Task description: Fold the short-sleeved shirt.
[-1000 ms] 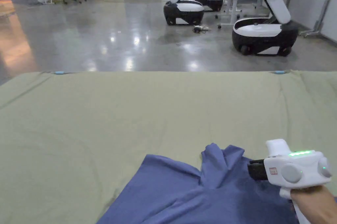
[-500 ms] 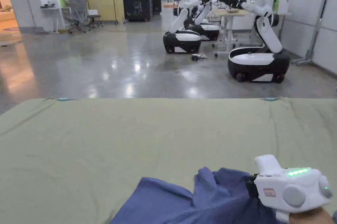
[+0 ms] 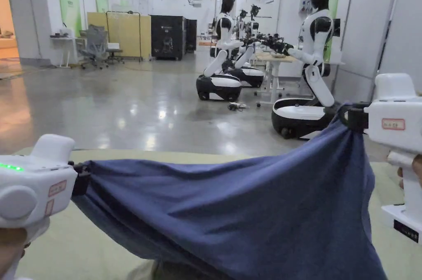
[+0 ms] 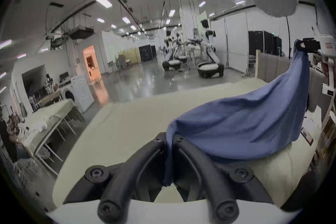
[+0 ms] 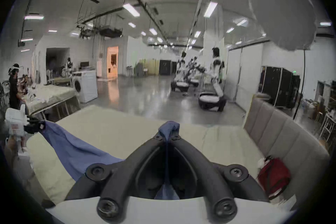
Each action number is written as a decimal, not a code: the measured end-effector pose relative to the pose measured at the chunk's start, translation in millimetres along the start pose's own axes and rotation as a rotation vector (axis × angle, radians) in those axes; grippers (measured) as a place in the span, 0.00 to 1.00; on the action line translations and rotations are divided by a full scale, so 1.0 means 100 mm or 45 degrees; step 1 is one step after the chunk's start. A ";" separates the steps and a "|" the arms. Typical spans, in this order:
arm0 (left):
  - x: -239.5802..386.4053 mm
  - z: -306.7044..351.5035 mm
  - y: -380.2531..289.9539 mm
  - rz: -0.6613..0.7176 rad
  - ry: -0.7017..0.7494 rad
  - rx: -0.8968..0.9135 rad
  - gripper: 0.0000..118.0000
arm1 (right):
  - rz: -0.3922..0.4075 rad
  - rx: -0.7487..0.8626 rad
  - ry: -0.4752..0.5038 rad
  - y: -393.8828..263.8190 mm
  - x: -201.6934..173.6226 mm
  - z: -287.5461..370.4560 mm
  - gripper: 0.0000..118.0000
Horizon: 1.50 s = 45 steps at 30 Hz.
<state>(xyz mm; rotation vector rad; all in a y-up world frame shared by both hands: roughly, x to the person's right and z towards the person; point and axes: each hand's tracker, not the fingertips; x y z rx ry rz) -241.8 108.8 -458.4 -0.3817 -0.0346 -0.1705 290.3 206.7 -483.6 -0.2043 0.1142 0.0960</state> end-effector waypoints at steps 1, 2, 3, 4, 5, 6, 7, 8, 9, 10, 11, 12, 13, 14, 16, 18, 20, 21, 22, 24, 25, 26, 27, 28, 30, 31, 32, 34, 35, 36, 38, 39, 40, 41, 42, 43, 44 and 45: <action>0.00 -0.01 0.19 0.002 0.000 0.021 0.04 | -0.019 0.039 -0.021 0.16 0.06 0.03 0.05; 0.00 -0.03 0.36 0.004 0.001 0.040 0.04 | -0.038 0.065 -0.034 0.31 0.12 0.05 0.05; -0.01 -0.06 0.52 0.014 -0.003 0.055 0.04 | -0.064 0.085 -0.044 0.43 0.18 0.04 0.05; -0.03 -0.11 0.70 0.025 -0.012 0.070 0.04 | -0.109 0.107 -0.048 0.57 0.24 0.05 0.05; -0.04 -0.13 0.86 0.035 -0.018 0.089 0.04 | -0.159 0.125 -0.044 0.69 0.30 0.04 0.05; -0.04 -0.15 1.00 0.037 -0.012 0.109 0.04 | -0.200 0.142 -0.037 0.80 0.35 0.04 0.05; -0.05 -0.16 1.15 0.038 0.001 0.126 0.04 | -0.222 0.161 -0.027 0.92 0.39 0.03 0.05; -0.06 -0.21 1.30 0.033 0.011 0.140 0.04 | -0.222 0.180 -0.036 1.03 0.42 0.02 0.05; -0.07 -0.22 1.43 0.023 0.027 0.154 0.04 | -0.225 0.204 -0.048 1.12 0.44 0.02 0.05; -0.08 -0.23 1.58 0.016 0.055 0.176 0.04 | -0.224 0.228 -0.051 1.22 0.46 0.03 0.05; -0.09 -0.23 1.70 0.009 0.079 0.192 0.04 | -0.223 0.249 -0.058 1.30 0.50 -0.01 0.05; -0.10 -0.25 1.80 0.005 0.096 0.206 0.04 | -0.219 0.261 -0.077 1.37 0.50 -0.01 0.05; -0.11 -0.24 1.89 -0.006 0.107 0.222 0.04 | -0.230 0.284 -0.078 1.41 0.52 -0.01 0.05; -0.11 -0.22 1.96 -0.019 0.121 0.265 0.04 | -0.248 0.304 -0.068 1.46 0.54 -0.01 0.05; -0.12 -0.20 2.07 -0.027 0.136 0.311 0.04 | -0.281 0.312 -0.062 1.50 0.59 -0.05 0.05; -0.12 -0.17 2.12 -0.025 0.139 0.320 0.04 | -0.298 0.310 -0.059 1.49 0.61 -0.09 0.05; -0.12 -0.19 2.10 -0.023 0.129 0.325 0.04 | -0.302 0.301 -0.065 1.42 0.64 -0.16 0.05; -0.10 -0.21 2.07 -0.030 0.127 0.321 0.04 | -0.300 0.290 -0.071 1.36 0.64 -0.19 0.05; -0.08 -0.24 2.00 -0.041 0.129 0.310 0.04 | -0.299 0.280 -0.073 1.28 0.65 -0.23 0.05; -0.05 -0.35 1.80 -0.046 0.132 0.291 0.04 | -0.328 0.250 -0.065 1.06 0.65 -0.29 0.05; -0.04 -0.40 1.66 -0.030 0.117 0.274 0.04 | -0.365 0.229 -0.053 0.92 0.66 -0.32 0.05; -0.02 -0.45 1.51 -0.004 0.094 0.255 0.04 | -0.403 0.202 -0.033 0.76 0.66 -0.35 0.05; 0.00 -0.48 1.37 0.010 0.085 0.246 0.04 | -0.411 0.189 -0.028 0.63 0.68 -0.37 0.05; 0.04 -0.53 1.18 0.035 0.081 0.229 0.04 | -0.420 0.170 -0.034 0.45 0.68 -0.38 0.05; 0.08 -0.57 0.92 0.065 0.075 0.198 0.04 | -0.435 0.147 -0.039 0.23 0.67 -0.34 0.05; 0.10 -0.57 0.79 0.077 0.072 0.189 0.04 | -0.445 0.142 -0.032 0.12 0.68 -0.28 0.05; 0.13 -0.55 0.66 0.090 0.062 0.176 0.04 | -0.463 0.135 -0.024 0.03 0.68 -0.21 0.05; 0.14 -0.49 0.42 0.147 -0.020 0.113 0.04 | -0.515 0.114 0.016 -0.15 0.67 -0.02 0.05; 0.14 -0.43 0.29 0.184 -0.047 0.098 0.04 | -0.541 0.097 0.037 -0.24 0.67 0.11 0.05; 0.16 -0.34 0.19 0.198 -0.065 0.091 0.04 | -0.543 0.073 0.051 -0.32 0.66 0.22 0.05; 0.19 -0.14 -0.05 0.170 -0.065 0.076 0.04 | -0.477 0.034 0.044 -0.52 0.62 0.48 0.05; 0.20 -0.04 -0.16 0.153 -0.079 0.055 0.04 | -0.435 0.020 0.035 -0.62 0.60 0.63 0.05; 0.21 0.09 -0.27 0.133 -0.090 0.036 0.04 | -0.404 -0.001 0.035 -0.73 0.58 0.76 0.05; 0.22 0.21 -0.40 0.116 -0.101 0.019 0.04 | -0.392 -0.018 0.047 -0.86 0.56 0.89 0.05; 0.23 0.33 -0.52 0.096 -0.115 0.007 0.04 | -0.368 -0.043 0.056 -1.00 0.53 1.00 0.05; 0.24 0.46 -0.67 0.079 -0.136 -0.013 0.04 | -0.319 -0.091 0.038 -1.15 0.48 1.13 0.05; 0.26 0.58 -0.81 0.061 -0.162 -0.044 0.04 | -0.275 -0.121 0.023 -1.30 0.43 1.24 0.05; 0.28 0.68 -0.96 0.038 -0.165 -0.057 0.04 | -0.238 -0.151 0.026 -1.47 0.38 1.33 0.05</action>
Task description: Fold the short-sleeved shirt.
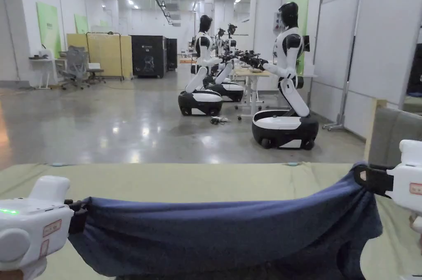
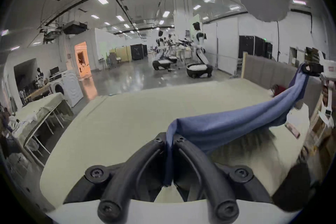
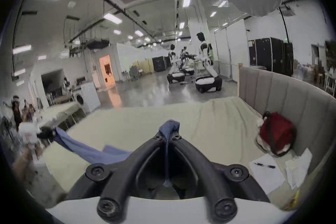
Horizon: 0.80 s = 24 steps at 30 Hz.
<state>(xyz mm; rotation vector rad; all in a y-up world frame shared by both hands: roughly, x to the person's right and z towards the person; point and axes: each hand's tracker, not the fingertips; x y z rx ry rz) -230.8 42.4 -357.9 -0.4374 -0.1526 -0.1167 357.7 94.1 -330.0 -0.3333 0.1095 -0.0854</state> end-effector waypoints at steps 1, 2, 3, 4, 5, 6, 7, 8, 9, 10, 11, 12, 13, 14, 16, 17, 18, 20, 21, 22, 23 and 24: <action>0.04 0.09 -0.19 -0.031 -0.006 -0.039 0.04 | 0.052 -0.055 -0.005 -0.21 -0.03 0.07 0.05; 0.07 0.18 -0.38 -0.056 -0.003 -0.075 0.04 | 0.084 -0.090 -0.007 -0.42 -0.07 0.15 0.05; 0.09 0.25 -0.56 -0.066 -0.010 -0.107 0.04 | 0.101 -0.126 0.003 -0.63 -0.09 0.20 0.05; 0.11 0.32 -0.78 -0.067 -0.019 -0.136 0.04 | 0.113 -0.174 0.014 -0.86 -0.12 0.25 0.05; 0.13 0.38 -1.01 -0.060 -0.027 -0.147 0.04 | 0.088 -0.213 0.025 -1.11 -0.13 0.30 0.05; 0.14 0.43 -1.20 -0.039 -0.040 -0.163 0.04 | 0.036 -0.247 0.042 -1.34 -0.07 0.31 0.05; 0.14 0.45 -1.42 0.011 -0.041 -0.212 0.04 | -0.011 -0.293 0.056 -1.59 -0.06 0.33 0.05; 0.15 0.46 -1.63 0.051 -0.055 -0.259 0.04 | -0.041 -0.341 0.041 -1.82 -0.07 0.35 0.05; 0.16 0.47 -1.80 0.071 -0.061 -0.299 0.04 | -0.047 -0.383 0.015 -2.02 -0.08 0.35 0.05; 0.18 0.47 -1.95 0.070 -0.039 -0.331 0.04 | -0.053 -0.426 -0.006 -2.23 -0.09 0.37 0.05; 0.18 0.46 -2.09 0.062 -0.027 -0.363 0.04 | -0.066 -0.469 -0.015 -2.40 -0.08 0.38 0.05; 0.19 0.45 -2.17 0.058 -0.023 -0.374 0.04 | -0.082 -0.490 -0.015 -2.51 -0.06 0.38 0.06; 0.20 0.46 -2.25 0.055 -0.015 -0.372 0.04 | -0.098 -0.500 -0.030 -2.61 -0.05 0.39 0.09; 0.20 0.47 -2.28 0.053 -0.009 -0.368 0.06 | -0.123 -0.503 -0.051 -2.67 -0.04 0.41 0.17; 0.21 0.52 -2.27 0.045 0.015 -0.320 0.39 | -0.156 -0.464 -0.069 -2.64 -0.03 0.45 0.59; 0.24 0.58 -2.21 0.032 0.064 -0.281 0.48 | -0.148 -0.432 -0.069 -2.55 -0.05 0.49 0.59; 0.28 0.65 -2.15 0.037 0.085 -0.235 0.57 | -0.134 -0.386 -0.052 -2.45 -0.09 0.55 0.64; 0.43 0.87 -1.95 0.081 0.031 -0.059 0.93 | -0.123 -0.213 -0.001 -2.20 -0.25 0.71 0.73; 0.54 1.00 -1.83 0.091 0.027 0.050 1.00 | -0.123 -0.132 0.010 -2.08 -0.34 0.78 0.73; 0.65 1.12 -1.71 0.098 0.057 0.147 1.00 | -0.117 -0.056 0.023 -1.96 -0.49 0.89 0.73; 0.75 1.23 -1.61 0.093 0.073 0.216 1.00 | -0.098 0.032 0.019 -1.87 -0.60 0.98 0.73; 0.83 1.32 -1.54 0.091 0.076 0.282 1.00 | -0.073 0.114 0.011 -1.81 -0.70 1.06 0.73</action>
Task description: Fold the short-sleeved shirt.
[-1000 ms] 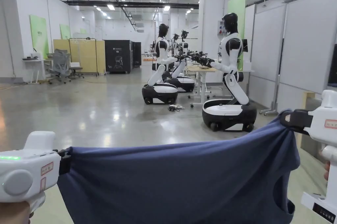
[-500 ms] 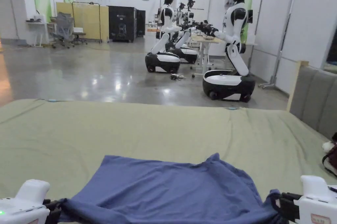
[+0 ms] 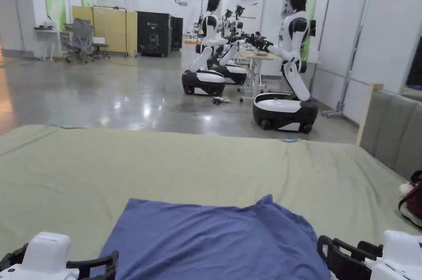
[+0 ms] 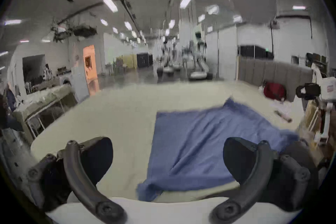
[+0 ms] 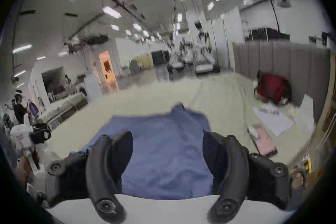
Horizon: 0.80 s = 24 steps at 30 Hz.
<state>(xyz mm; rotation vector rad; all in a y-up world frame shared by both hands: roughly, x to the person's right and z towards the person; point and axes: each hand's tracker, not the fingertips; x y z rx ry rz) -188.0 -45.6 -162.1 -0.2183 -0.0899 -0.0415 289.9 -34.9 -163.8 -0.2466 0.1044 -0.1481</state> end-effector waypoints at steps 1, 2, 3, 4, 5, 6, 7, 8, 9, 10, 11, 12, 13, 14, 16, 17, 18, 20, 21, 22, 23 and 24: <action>0.07 0.07 0.08 -0.003 -0.018 0.056 1.00 | 0.032 0.076 -0.021 0.05 -0.10 0.08 0.73; 0.13 0.13 0.13 -0.003 -0.006 0.065 1.00 | 0.062 0.127 -0.052 0.07 -0.20 0.15 0.73; 0.13 0.14 0.14 -0.001 0.005 0.075 1.00 | 0.080 0.154 -0.057 0.08 -0.26 0.20 0.73; 0.14 0.18 0.14 -0.007 0.002 0.081 0.99 | 0.087 0.147 -0.048 0.09 -0.30 0.25 0.71; 0.15 0.21 0.16 -0.014 0.005 0.082 0.95 | 0.083 0.145 -0.044 0.07 -0.34 0.28 0.64; 0.13 0.23 0.17 -0.032 0.006 0.070 0.77 | 0.084 0.152 -0.046 0.04 -0.37 0.29 0.35; 0.11 0.23 0.13 -0.059 0.015 0.044 0.50 | 0.100 0.146 -0.061 0.00 -0.40 0.29 0.11; 0.07 0.23 0.12 -0.073 0.045 0.017 0.17 | 0.133 0.125 -0.099 -0.04 -0.41 0.28 0.04; 0.01 0.22 0.10 -0.077 0.078 -0.027 0.03 | 0.152 0.120 -0.097 -0.09 -0.41 0.29 0.04; -0.09 0.23 0.08 -0.054 0.066 -0.028 0.03 | 0.145 0.087 -0.068 -0.13 -0.39 0.29 0.04; -0.13 0.26 0.06 -0.014 0.039 -0.073 0.03 | 0.123 0.060 -0.054 -0.18 -0.38 0.30 0.04; -0.21 0.28 0.03 0.008 0.049 -0.109 0.02 | 0.108 0.049 -0.056 -0.22 -0.36 0.30 0.04; -0.30 0.29 -0.02 0.005 0.087 -0.146 0.02 | 0.106 0.033 -0.061 -0.27 -0.34 0.31 0.04; -0.39 0.28 -0.08 -0.014 0.109 -0.207 0.02 | 0.104 0.010 -0.061 -0.31 -0.32 0.29 0.04; -0.56 0.22 -0.24 -0.005 0.112 -0.337 0.02 | 0.100 -0.042 -0.069 -0.43 -0.27 0.28 0.04; -0.64 0.19 -0.34 0.011 0.087 -0.389 0.02 | 0.101 -0.073 -0.075 -0.49 -0.24 0.25 0.04; -0.69 0.13 -0.44 0.021 0.062 -0.463 0.10 | 0.100 -0.104 -0.080 -0.53 -0.22 0.22 0.04; -0.71 -0.01 -0.66 0.013 0.053 -0.556 0.70 | 0.081 -0.181 -0.106 -0.67 -0.15 0.13 0.04; -0.72 -0.08 -0.75 0.005 0.046 -0.555 0.92 | 0.074 -0.208 -0.118 -0.73 -0.11 0.10 0.04; -0.72 -0.17 -0.84 0.008 0.017 -0.596 0.91 | 0.068 -0.231 -0.128 -0.77 -0.07 0.06 0.04; -0.69 -0.25 -0.89 0.010 -0.014 -0.581 0.91 | 0.061 -0.251 -0.136 -0.82 -0.04 0.03 0.04; -0.68 -0.31 -0.92 0.009 -0.021 -0.571 0.90 | 0.059 -0.269 -0.147 -0.85 -0.01 0.02 0.04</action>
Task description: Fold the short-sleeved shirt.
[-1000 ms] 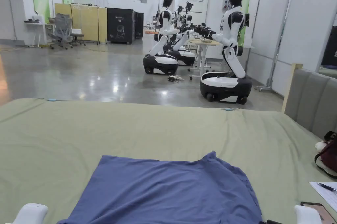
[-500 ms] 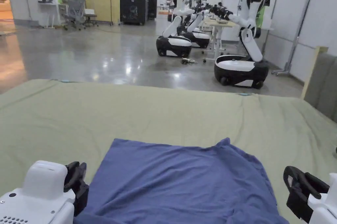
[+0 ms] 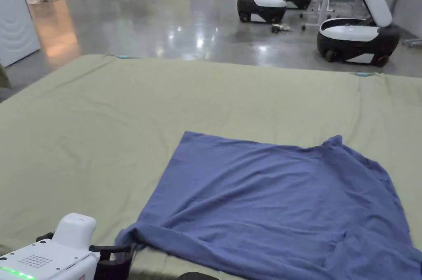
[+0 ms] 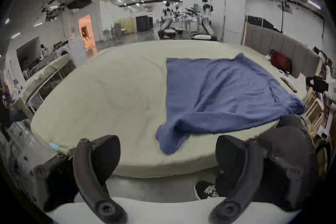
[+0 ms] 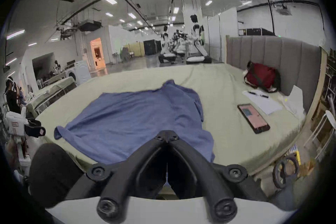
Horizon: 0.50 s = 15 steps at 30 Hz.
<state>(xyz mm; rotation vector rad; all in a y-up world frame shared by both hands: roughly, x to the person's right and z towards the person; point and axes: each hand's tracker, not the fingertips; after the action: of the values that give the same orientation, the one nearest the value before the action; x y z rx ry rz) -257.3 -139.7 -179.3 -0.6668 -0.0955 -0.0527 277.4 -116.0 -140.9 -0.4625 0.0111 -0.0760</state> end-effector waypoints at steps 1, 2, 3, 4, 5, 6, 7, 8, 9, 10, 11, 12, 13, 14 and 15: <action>0.01 -0.12 0.03 -0.024 0.000 -0.029 0.90 | -0.001 -0.026 -0.015 -0.03 0.03 -0.03 0.04; 0.01 -0.23 0.05 -0.045 0.001 -0.046 0.90 | -0.003 -0.051 -0.029 -0.04 0.07 -0.05 0.04; -0.03 -0.35 0.06 -0.066 0.009 -0.077 0.90 | -0.010 -0.081 -0.041 -0.05 0.11 -0.08 0.04; -0.03 -0.44 0.07 -0.079 0.013 -0.084 0.90 | -0.016 -0.099 -0.055 -0.07 0.15 -0.11 0.04; -0.03 -0.51 0.10 -0.094 0.002 -0.100 0.89 | -0.021 -0.120 -0.073 -0.07 0.19 -0.13 0.04; -0.02 -0.57 0.11 -0.103 0.004 -0.107 0.84 | -0.026 -0.142 -0.091 -0.07 0.24 -0.14 0.04; -0.03 -0.63 0.12 -0.112 -0.009 -0.107 0.78 | -0.034 -0.159 -0.104 -0.07 0.29 -0.16 0.04; -0.02 -0.68 0.14 -0.126 -0.024 -0.115 0.69 | -0.048 -0.174 -0.112 -0.06 0.34 -0.16 0.04; -0.01 -0.73 0.15 -0.139 -0.038 -0.128 0.53 | -0.065 -0.185 -0.122 -0.06 0.38 -0.17 0.04; 0.00 -0.80 0.15 -0.143 -0.076 -0.156 0.33 | -0.082 -0.195 -0.132 -0.05 0.45 -0.16 0.04; 0.05 -0.81 0.16 -0.134 -0.105 -0.183 0.09 | -0.096 -0.212 -0.144 -0.04 0.50 -0.17 0.04; 0.08 -0.85 0.16 -0.135 -0.094 -0.180 0.03 | -0.108 -0.223 -0.155 -0.03 0.53 -0.17 0.04; 0.10 -0.86 0.15 -0.141 -0.083 -0.174 0.03 | -0.117 -0.227 -0.157 -0.02 0.56 -0.17 0.04; 0.12 -0.86 0.16 -0.148 -0.081 -0.181 0.03 | -0.135 -0.234 -0.146 -0.01 0.61 -0.16 0.07; 0.15 -0.80 0.17 -0.145 -0.068 -0.167 0.03 | -0.160 -0.262 -0.103 -0.01 0.64 -0.17 0.20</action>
<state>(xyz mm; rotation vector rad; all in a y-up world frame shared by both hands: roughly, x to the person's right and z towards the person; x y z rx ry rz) -234.9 -176.1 -250.6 -0.7938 -0.1822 -0.1516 340.6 -129.2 -154.8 -0.6718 -0.0906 -0.1810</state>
